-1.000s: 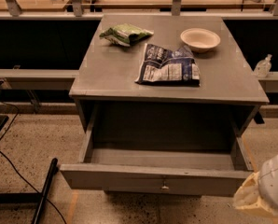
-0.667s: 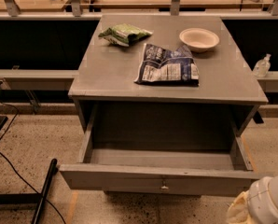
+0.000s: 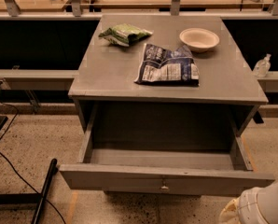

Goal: Close top drawer

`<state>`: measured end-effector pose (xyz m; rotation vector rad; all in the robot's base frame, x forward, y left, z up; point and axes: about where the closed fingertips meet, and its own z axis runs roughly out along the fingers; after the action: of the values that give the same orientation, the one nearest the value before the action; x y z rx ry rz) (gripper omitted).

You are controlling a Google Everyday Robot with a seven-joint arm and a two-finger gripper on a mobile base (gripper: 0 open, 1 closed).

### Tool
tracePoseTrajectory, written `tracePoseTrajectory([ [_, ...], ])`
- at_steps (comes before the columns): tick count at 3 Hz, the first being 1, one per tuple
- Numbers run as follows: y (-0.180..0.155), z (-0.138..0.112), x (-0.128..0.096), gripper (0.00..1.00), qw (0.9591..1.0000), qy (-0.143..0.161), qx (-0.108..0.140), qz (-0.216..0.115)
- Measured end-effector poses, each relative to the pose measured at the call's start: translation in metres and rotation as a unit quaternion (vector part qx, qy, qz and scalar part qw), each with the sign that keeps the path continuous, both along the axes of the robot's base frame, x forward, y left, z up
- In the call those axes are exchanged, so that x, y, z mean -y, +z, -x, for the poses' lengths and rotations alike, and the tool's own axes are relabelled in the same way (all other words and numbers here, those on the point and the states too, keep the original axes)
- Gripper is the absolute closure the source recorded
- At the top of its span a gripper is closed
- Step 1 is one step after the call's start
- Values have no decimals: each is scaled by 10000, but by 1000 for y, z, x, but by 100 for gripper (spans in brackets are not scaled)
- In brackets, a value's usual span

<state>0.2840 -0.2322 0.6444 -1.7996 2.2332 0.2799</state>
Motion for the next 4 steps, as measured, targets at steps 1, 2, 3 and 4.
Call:
tracePoseTrajectory([
  [1, -4, 1, -11, 100, 9998, 98, 152, -74],
  [2, -6, -23, -21, 100, 9980, 121, 607, -82],
  [3, -12, -55, -22, 100, 9965, 66, 832, 43],
  [4, -27, -88, -20, 100, 9975, 36, 699, 39],
])
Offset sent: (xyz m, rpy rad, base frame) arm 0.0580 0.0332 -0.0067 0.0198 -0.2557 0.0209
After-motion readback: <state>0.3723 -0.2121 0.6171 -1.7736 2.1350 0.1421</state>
